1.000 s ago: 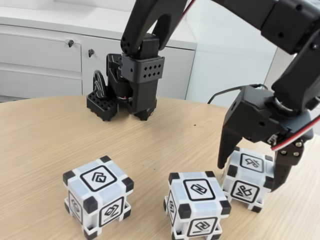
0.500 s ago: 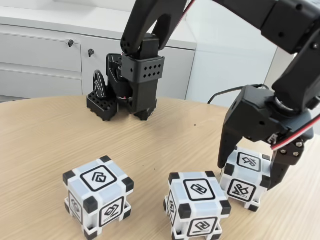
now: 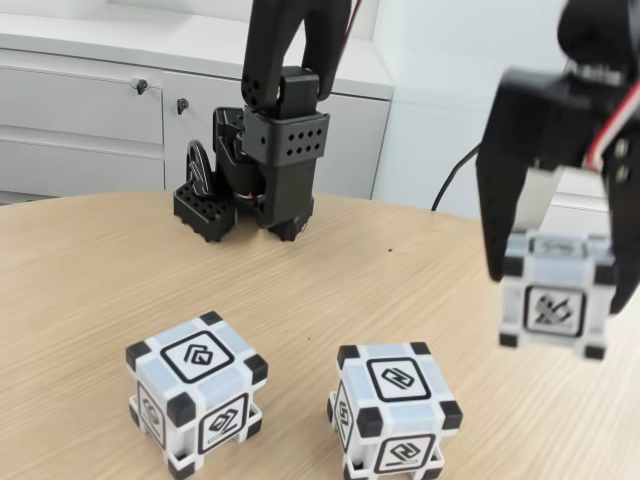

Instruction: Stack cubes from left to right.

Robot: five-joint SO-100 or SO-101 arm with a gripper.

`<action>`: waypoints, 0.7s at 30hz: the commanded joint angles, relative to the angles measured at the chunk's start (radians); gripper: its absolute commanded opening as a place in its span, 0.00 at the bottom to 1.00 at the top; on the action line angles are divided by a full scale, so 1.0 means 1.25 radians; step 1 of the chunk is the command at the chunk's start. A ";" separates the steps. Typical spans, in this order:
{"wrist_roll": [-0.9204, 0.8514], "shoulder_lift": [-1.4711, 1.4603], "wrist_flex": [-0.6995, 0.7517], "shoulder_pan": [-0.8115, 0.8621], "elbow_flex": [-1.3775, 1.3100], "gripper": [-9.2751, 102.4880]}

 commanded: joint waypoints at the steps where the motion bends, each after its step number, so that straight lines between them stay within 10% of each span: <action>1: 0.022 0.092 0.010 0.020 -0.020 0.25; 21: -0.002 0.160 0.009 0.437 -0.026 0.26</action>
